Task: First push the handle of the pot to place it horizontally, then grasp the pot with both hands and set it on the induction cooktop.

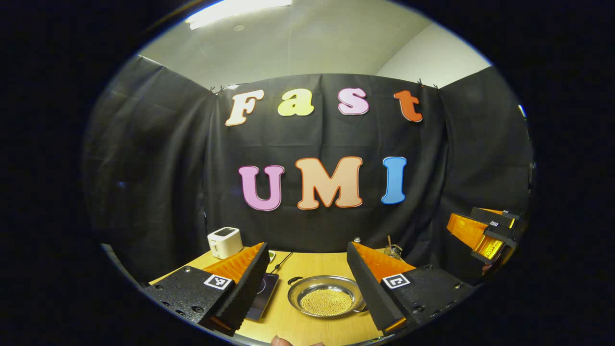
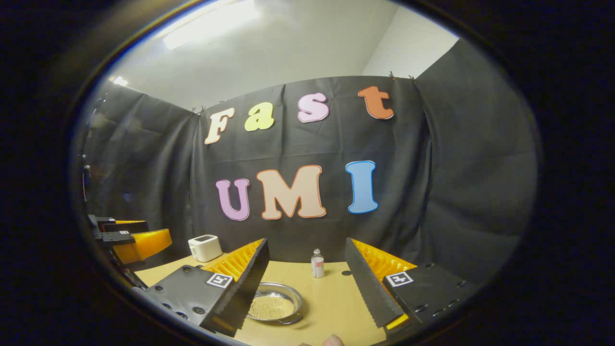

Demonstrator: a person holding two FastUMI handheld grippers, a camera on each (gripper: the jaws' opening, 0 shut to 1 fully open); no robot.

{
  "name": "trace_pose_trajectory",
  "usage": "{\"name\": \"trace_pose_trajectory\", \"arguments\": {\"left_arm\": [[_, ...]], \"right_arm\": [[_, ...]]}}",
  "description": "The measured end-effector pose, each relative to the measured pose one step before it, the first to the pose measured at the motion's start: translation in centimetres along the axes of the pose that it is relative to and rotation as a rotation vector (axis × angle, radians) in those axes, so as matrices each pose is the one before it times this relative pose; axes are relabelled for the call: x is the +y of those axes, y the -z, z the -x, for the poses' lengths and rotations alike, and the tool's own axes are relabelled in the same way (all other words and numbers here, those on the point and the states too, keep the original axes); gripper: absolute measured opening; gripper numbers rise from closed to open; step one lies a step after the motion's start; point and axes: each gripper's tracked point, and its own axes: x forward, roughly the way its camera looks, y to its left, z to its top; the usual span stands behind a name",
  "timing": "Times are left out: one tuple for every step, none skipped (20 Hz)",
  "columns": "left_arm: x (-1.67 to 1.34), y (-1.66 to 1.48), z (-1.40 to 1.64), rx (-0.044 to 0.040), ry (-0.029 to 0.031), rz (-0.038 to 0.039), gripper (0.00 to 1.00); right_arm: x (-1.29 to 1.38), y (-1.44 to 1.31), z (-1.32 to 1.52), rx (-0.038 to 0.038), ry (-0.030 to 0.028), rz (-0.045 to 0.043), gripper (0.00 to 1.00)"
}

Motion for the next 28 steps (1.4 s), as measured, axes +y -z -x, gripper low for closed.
{"name": "trace_pose_trajectory", "arguments": {"left_arm": [[0.711,0.044,-0.075,-0.00044,0.00046,-0.00314,0.98],[0.754,0.036,-0.09,-0.00151,0.00289,-0.00475,0.98],[0.719,-0.071,-0.061,-0.00254,0.00522,-0.0007,0.96],[0.639,0.078,-0.072,0.00137,0.00614,0.00181,0.98],[0.791,-0.141,-0.087,-0.00533,0.00416,0.00117,0.98],[0.886,-0.149,-0.133,-0.00577,0.00121,-0.00143,0.98],[0.766,-0.054,-0.219,-0.00155,0.00377,-0.00531,0.96],[0.648,0.152,-0.121,0.00033,0.0078,-0.00572,0.98],[0.667,0.079,-0.218,0.00006,0.00579,-0.00613,0.98],[0.87,0.082,-0.223,-0.00194,0.00255,-0.00265,0.98],[0.762,-0.069,-0.168,-0.00212,0.00233,0.0036,0.98],[0.65,0.138,-0.113,-0.00189,0.0049,0.00647,0.98],[0.688,0.147,-0.166,0.00076,0.00276,0.00536,0.98],[0.808,0.409,0.021,0.0068,0.00026,0.00133,0.98],[0.785,0.213,-0.012,0.00369,0.00024,0.00229,0.98],[0.643,0.073,0.029,-0.00085,0.00146,0.00359,0.98],[0.691,0.085,0.001,-0.0023,0.00004,0.0043,0.98],[0.627,0.243,-0.037,0.00012,0.00114,0.00783,0.98],[0.4,0.067,-0.133,0.00179,0.00238,0.00977,0.98],[0.459,0.063,-0.097,0.00314,0.00013,0.00721,0.96],[0.451,0.081,-0.211,0.00078,-0.00591,0.00406,0.96],[0.36,-0.047,-0.181,-0.00001,-0.00618,0.0061,0.96],[0.104,0.028,-0.312,0.00244,-0.00564,0.00516,0.96],[0.011,0.058,-0.36,0.00111,-0.00632,0.00202,0.95],[-0.095,0.057,-0.33,0.00228,-0.00502,-0.00284,0.95],[-0.036,0.313,-0.395,0.00811,-0.00951,-0.00633,0.95],[-0.227,0.255,-0.235,0.01058,-0.00747,-0.00306,0.95],[-0.43,-0.029,-0.38,0.00126,-0.00359,-0.00035,0.96]], "right_arm": [[0.7,0.252,-0.306,0.00612,-0.00258,-0.00513,0.96],[0.731,0.149,-0.372,0.00502,-0.00178,-0.00391,0.96],[0.783,0.24,-0.308,0.00569,-0.00445,0.00039,0.96],[0.823,0.302,-0.181,0.0061,-0.00455,0.0079,0.99],[0.691,0.198,-0.245,0.00262,0.00169,0.00863,0.96],[0.735,0.317,-0.265,0.00751,0.00211,0.00368,0.96],[0.918,0.449,-0.25,0.00995,0.00178,-0.00093,0.99],[0.854,0.272,-0.3,0.00856,0.00133,-0.00359,0.96],[0.865,0.204,-0.224,0.00569,-0.00033,-0.00195,0.99],[0.737,0.094,-0.268,0.00378,0.00122,0.00332,0.99],[0.61,0.277,-0.236,0.00406,0.00113,0.00746,0.96],[0.492,0.284,-0.22,0.00477,0.00455,0.00886,0.96],[0.48,0.196,-0.189,0.0055,0.00555,0.00246,0.96],[0.669,0.215,-0.21,0.0077,0.00075,-0.00772,0.96],[0.63,0.34,-0.123,0.00796,0.00265,-0.00751,0.96],[0.588,0.289,-0.264,0.00843,0.00194,-0.00273,0.96],[0.5,0.314,-0.091,0.00677,0.00524,0.0076,0.99],[0.37,0.227,-0.244,0.00344,0.00272,0.01274,0.95],[0.43,0.068,-0.105,-0.00083,0.00282,0.00991,0.88],[0.548,0.076,-0.232,0.00512,-0.00678,0.00395,0.86],[0.492,0.51,-0.38,0.00886,-0.00835,0.00312,0.86],[-0.04,-0.062,-0.216,0.00177,0.00351,0.00584,0.85],[0.257,-0.067,-0.378,0.00556,-0.01032,0.00118,0.65],[0.209,0.215,-0.524,0.00314,-0.0094,0.00412,0.61],[-0.209,0.243,-0.271,0.00756,-0.00283,0.00813,0.58],[0.113,0.318,-1.152,0.00798,-0.01762,0.00515,0.55],[0.116,0.558,-0.666,0.01231,-0.01647,-0.00036,0.43],[-0.067,0.303,-0.485,0.00584,-0.01623,-0.00356,0.43]]}}
